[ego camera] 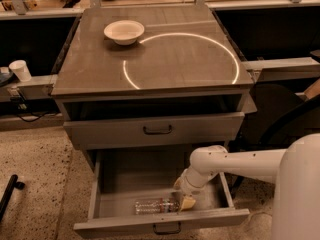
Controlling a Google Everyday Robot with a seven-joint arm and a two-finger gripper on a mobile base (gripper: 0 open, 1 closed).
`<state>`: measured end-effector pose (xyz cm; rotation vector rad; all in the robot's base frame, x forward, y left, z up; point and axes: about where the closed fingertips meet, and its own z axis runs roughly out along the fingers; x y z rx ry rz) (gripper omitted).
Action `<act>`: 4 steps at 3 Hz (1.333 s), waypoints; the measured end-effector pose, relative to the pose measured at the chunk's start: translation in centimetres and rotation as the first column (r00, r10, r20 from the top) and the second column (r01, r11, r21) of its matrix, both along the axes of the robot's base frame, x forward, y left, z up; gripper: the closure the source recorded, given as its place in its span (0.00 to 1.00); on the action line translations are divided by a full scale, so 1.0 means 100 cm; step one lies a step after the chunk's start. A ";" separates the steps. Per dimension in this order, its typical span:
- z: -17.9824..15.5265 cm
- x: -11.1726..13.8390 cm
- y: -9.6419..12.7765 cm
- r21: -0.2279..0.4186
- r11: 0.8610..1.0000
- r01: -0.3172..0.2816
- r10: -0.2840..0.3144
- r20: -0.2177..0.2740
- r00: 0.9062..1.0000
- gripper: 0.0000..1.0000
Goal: Pick water bottle from middle drawer and place on counter
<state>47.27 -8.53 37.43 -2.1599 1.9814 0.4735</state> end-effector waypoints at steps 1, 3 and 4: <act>-0.009 -0.004 0.003 0.017 1.000 -0.002 0.002 -0.014 1.000 0.55; -0.005 -0.005 0.008 0.050 0.999 -0.012 0.012 -0.001 1.000 0.99; 0.014 -0.001 0.008 0.096 0.995 0.000 -0.002 0.025 1.000 1.00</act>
Offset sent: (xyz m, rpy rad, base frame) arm -0.0035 0.0080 -0.0071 0.0511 0.0055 0.0090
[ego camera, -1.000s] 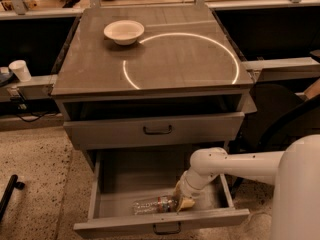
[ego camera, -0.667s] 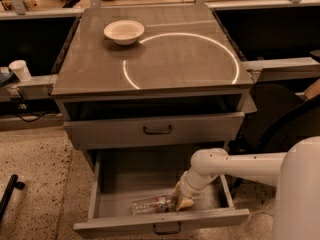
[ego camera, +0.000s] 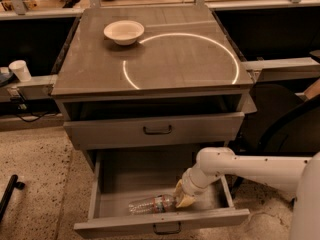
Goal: Pick water bottle from middle drawer and place on counter
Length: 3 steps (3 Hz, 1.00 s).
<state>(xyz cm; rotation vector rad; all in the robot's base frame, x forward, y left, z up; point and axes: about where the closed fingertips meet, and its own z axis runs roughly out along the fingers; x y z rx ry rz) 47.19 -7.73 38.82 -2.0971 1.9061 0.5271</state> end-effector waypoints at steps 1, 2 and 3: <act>0.083 0.003 -0.015 0.090 0.996 -0.006 -0.003 0.093 0.996 1.00; 0.154 0.010 -0.039 0.133 0.991 -0.011 -0.013 0.178 0.984 1.00; 0.249 0.020 -0.065 0.146 0.989 -0.016 -0.022 0.256 0.966 1.00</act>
Offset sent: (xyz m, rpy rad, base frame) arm 0.0181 -0.0727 0.2429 0.1842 -0.2893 -0.0114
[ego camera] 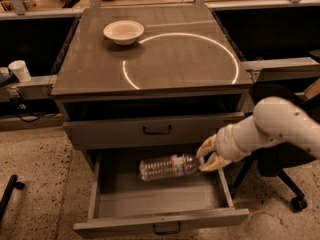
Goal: Pick water bottle from middle drawer and place on counter
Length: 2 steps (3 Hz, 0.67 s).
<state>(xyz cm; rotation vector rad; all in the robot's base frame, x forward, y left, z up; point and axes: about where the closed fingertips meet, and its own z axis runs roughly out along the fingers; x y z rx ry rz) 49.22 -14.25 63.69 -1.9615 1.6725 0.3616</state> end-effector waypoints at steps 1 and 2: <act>0.074 0.027 -0.006 -0.008 1.000 -0.017 0.017 0.033 0.999 1.00; 0.174 0.052 -0.016 0.017 0.999 -0.043 0.042 0.085 0.996 1.00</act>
Offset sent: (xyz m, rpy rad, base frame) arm 0.0775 -0.0279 0.2750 0.0551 -0.1639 0.0523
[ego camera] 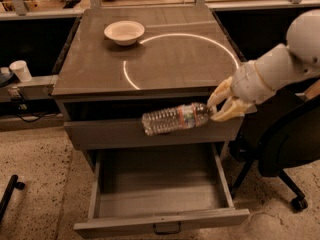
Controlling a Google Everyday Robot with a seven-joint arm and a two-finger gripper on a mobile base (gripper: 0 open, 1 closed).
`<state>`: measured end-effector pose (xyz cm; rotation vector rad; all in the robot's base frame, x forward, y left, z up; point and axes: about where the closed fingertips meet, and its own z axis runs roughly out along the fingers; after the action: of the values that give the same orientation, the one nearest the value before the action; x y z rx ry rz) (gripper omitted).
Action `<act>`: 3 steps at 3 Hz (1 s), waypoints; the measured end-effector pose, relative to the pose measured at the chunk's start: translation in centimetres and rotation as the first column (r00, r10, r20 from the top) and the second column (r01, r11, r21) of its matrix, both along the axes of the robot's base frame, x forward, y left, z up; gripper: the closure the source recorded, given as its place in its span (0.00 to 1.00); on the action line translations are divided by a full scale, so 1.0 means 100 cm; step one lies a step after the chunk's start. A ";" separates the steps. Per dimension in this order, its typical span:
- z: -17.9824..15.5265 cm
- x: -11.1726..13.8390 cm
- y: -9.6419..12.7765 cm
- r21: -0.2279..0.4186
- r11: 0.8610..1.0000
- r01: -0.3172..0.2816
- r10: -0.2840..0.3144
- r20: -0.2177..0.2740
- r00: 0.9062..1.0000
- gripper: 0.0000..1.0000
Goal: Pick water bottle from middle drawer and place on counter
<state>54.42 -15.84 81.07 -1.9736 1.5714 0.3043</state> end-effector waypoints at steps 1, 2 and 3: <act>0.046 0.033 0.002 0.001 1.000 0.019 -0.019 -0.008 1.000 1.00; 0.072 0.079 0.000 0.050 0.988 0.146 -0.145 -0.032 0.989 1.00; 0.082 0.109 -0.005 0.121 0.944 0.308 -0.301 -0.074 0.951 1.00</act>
Offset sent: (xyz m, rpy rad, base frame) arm 0.1408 -0.0105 0.1086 0.1310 0.0691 -0.3718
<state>65.28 -16.32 89.27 -1.6056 1.8136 0.3271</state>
